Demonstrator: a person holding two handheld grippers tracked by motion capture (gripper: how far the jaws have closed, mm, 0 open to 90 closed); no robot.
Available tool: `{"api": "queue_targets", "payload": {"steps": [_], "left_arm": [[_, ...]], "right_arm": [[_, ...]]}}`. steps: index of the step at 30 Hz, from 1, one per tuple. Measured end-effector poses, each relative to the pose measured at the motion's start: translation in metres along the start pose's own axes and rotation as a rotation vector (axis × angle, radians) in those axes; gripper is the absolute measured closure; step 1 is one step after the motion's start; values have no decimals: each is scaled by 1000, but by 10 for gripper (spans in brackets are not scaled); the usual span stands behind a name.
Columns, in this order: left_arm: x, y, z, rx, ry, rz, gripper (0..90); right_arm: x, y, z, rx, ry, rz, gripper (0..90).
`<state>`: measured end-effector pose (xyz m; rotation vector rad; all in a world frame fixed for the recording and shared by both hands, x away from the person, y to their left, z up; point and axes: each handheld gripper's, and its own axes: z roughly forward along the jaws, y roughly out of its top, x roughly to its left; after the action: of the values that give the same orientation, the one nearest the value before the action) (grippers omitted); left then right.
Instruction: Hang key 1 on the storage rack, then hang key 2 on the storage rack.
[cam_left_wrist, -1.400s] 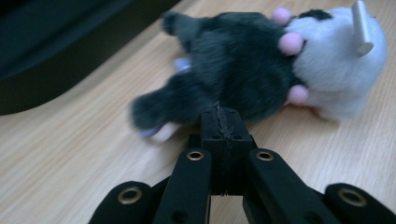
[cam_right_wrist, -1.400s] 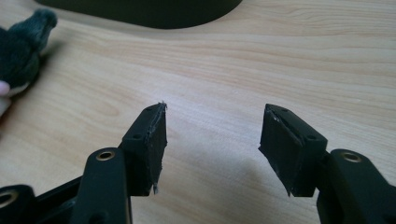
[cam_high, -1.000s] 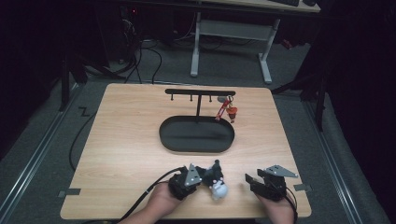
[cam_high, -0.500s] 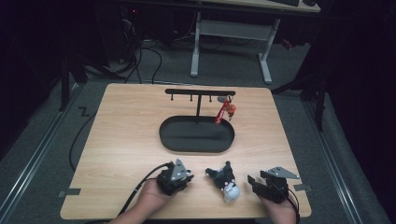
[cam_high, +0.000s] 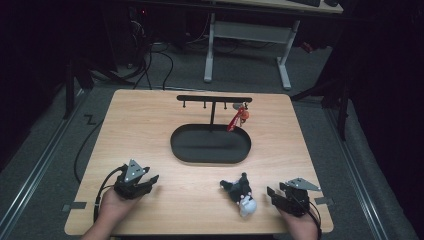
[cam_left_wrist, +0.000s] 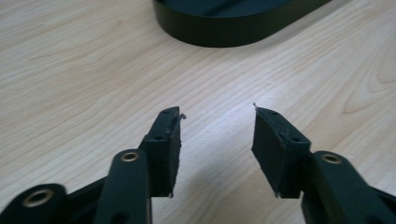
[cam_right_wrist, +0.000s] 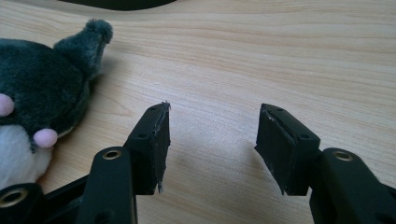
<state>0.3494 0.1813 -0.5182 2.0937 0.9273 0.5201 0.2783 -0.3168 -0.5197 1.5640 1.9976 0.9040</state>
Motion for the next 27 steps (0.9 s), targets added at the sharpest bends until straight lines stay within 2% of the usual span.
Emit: {"api": "queue_targets", "payload": {"steps": [4, 10, 11, 15, 18, 21, 27], "left_arm": [[1, 0, 1, 1, 0, 18, 462], [2, 3, -1, -28, -6, 13, 450], [2, 4, 0, -35, -8, 9, 448], [1, 4, 3, -25, -21, 38, 441], [2, 4, 3, -24, -30, 40, 439], [2, 4, 2, -27, -40, 34, 436], [-3, 6, 2, -25, -42, 61, 433]], "right_arm": [[1, 0, 0, 6, -9, 2, 438], [4, -1, 0, 21, -24, -16, 420], [5, -1, 0, 29, -24, -18, 412], [10, 0, 2, 66, -37, -39, 372], [14, 3, 3, 98, -39, -58, 356], [20, 7, 5, 137, -32, -60, 353], [26, 18, 8, 218, -31, -86, 353]]}}
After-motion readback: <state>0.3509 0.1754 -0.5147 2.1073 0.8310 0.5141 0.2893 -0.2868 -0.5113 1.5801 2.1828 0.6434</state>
